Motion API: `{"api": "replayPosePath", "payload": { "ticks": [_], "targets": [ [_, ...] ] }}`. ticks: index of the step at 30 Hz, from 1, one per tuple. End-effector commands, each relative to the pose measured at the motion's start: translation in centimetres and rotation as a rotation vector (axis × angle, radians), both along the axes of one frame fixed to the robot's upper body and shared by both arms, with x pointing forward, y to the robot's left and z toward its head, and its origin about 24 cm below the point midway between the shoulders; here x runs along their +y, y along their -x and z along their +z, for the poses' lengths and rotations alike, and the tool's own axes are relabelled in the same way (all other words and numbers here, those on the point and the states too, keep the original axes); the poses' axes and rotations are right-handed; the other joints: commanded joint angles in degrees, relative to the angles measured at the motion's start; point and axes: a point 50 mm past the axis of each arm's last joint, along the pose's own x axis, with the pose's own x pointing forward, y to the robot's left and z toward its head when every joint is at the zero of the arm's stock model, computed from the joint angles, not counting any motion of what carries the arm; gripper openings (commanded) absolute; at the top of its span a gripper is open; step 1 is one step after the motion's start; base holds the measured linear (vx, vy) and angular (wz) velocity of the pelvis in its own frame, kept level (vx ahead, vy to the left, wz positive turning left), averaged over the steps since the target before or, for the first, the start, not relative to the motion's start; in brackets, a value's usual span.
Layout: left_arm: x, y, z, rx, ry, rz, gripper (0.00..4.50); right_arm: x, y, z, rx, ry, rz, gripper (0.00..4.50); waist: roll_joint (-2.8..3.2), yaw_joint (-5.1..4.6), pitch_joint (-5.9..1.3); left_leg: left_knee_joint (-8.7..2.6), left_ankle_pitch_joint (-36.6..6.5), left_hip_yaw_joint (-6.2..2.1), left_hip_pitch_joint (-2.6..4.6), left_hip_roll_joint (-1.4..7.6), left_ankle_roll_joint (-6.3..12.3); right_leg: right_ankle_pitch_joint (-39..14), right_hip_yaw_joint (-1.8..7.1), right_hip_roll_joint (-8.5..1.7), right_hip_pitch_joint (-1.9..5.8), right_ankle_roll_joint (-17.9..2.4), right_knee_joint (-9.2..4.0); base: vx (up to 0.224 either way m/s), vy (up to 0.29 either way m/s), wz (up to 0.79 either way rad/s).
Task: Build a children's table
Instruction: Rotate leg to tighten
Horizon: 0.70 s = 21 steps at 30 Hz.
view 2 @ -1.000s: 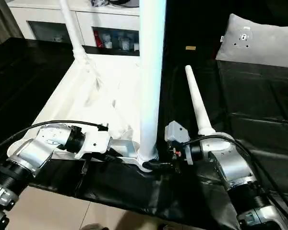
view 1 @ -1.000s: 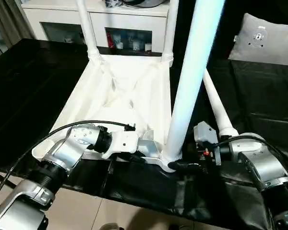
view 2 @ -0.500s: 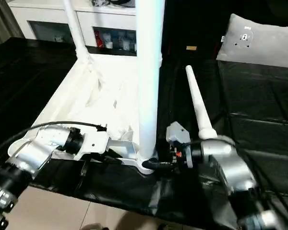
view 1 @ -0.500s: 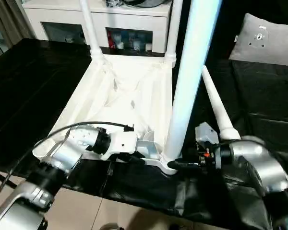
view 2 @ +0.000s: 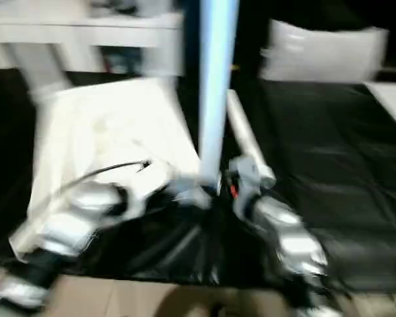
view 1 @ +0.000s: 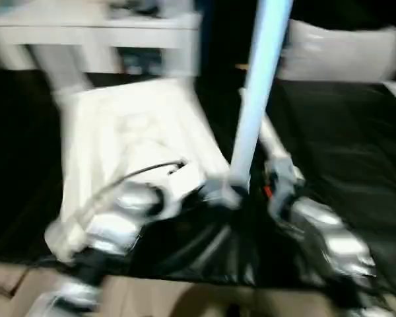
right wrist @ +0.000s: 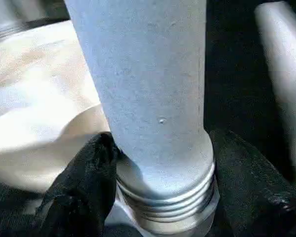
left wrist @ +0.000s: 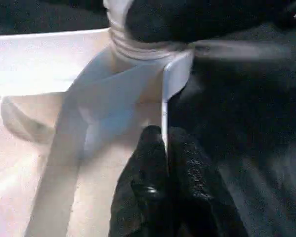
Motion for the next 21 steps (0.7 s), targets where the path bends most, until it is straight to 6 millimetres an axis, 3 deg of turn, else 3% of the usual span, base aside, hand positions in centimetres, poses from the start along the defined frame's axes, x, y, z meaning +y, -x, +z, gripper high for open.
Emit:
{"api": "replayPosePath", "payload": {
  "ticks": [1, 2, 3, 4, 5, 6, 8, 10, 12, 18, 21],
  "targets": [
    [-3.1, -0.5, 2.6, -0.120, 0.095, 0.027, 0.00, 4.1, 0.3, -0.9, 0.063, -0.026, 0.089, 2.63, -1.43, 0.85, -2.79, -3.25, -31.1, -0.21, 2.17, -0.96, 0.31, -40.8, 2.21, -3.98, -0.54, 0.3, -7.56, 0.070, -0.022, 0.13],
    [-3.3, -0.5, 2.7, -0.125, 0.100, 0.038, 0.00, 4.2, 0.2, -0.9, 0.051, -0.004, 0.091, 2.63, -2.01, 1.06, -2.60, -0.53, -19.0, 0.37, 1.04, -2.63, 2.40, -52.5, 1.69, -5.22, -0.29, 3.5, -9.16, 0.083, -0.021, -0.05],
    [-3.4, -0.5, 2.8, -0.125, 0.099, 0.045, 0.00, 4.3, 0.2, -0.9, 0.044, 0.009, 0.093, 2.63, -1.48, 1.55, -3.68, -1.63, -14.5, 0.02, -1.05, -2.07, 3.13, -49.9, 2.73, -5.75, 2.04, 3.7, -7.83, 0.083, -0.021, -0.05],
    [-3.4, -0.6, 2.9, -0.129, 0.094, 0.044, 0.00, 4.3, 0.2, -0.9, 0.040, 0.006, 0.098, 2.98, -0.76, 2.53, -4.10, -2.86, -11.2, -0.74, -2.58, -0.89, 3.32, -43.2, 2.16, -4.67, 2.20, 4.5, -7.13, 0.053, -0.022, -0.16],
    [-3.4, -0.6, 2.9, -0.135, 0.087, 0.043, 0.00, 4.3, 0.2, -0.8, 0.034, 0.001, 0.104, 3.19, -1.04, 2.38, -3.98, -3.23, -10.9, -0.64, -2.31, -0.62, 3.95, -39.3, 2.25, -4.06, 1.55, 3.0, -7.09, 0.000, 0.000, 0.00],
    [-3.3, -0.7, 3.0, -0.147, 0.074, 0.037, 0.00, 4.2, 0.3, -0.6, 0.019, -0.006, 0.112, 3.33, -0.35, 2.33, -4.19, -3.81, -10.0, -0.95, -2.54, 0.16, 4.45, -31.2, 2.41, -3.51, 1.95, -0.7, -5.97, 0.000, 0.000, 0.00],
    [-2.7, -0.7, 2.9, -0.154, 0.046, 0.034, 0.00, 3.9, 0.4, -0.4, 0.001, -0.019, 0.115, 3.39, -0.32, 2.26, -4.43, -3.94, -9.2, -0.92, -2.75, 0.77, 5.20, -23.8, 2.61, -3.21, 2.22, -4.5, -4.97, 0.000, 0.000, 0.00],
    [-2.1, -0.8, 2.6, -0.154, 0.023, 0.034, 0.00, 3.3, 0.4, -0.3, -0.016, -0.018, 0.121, 3.66, -0.10, 2.26, -4.54, -3.99, -8.9, -0.96, -2.99, 0.99, 6.22, -20.6, 2.68, -3.37, 2.52, -7.1, -4.41, 0.000, 0.000, 0.00],
    [-1.4, -1.0, 2.4, -0.152, 0.008, 0.041, 0.00, 2.6, 0.6, -0.1, -0.045, 0.005, 0.150, 3.77, -0.12, 2.37, -4.45, -3.95, -9.1, -0.84, -2.96, 0.98, 6.76, -19.8, 2.74, -3.38, 2.54, -7.8, -4.44, 0.000, 0.000, 0.00],
    [0.5, -2.2, 2.2, -0.147, -0.041, 0.126, 0.00, 0.1, 1.0, 1.1, -0.108, 0.024, 0.213, 4.27, -0.21, 2.79, -4.58, -3.74, -7.8, -0.76, -3.29, 0.69, 7.19, -20.7, 2.50, -3.24, 3.06, -6.4, -4.65, 0.000, 0.000, 0.00],
    [1.0, -2.6, 2.2, -0.145, -0.050, 0.169, 0.00, -0.7, 1.0, 1.5, -0.118, 0.022, 0.210, 4.43, -0.27, 2.79, -4.64, -3.65, -6.8, -0.76, -3.31, 0.81, 7.44, -19.7, 2.51, -3.19, 2.91, -6.9, -4.48, 0.000, 0.000, 0.00]
  ]
}}
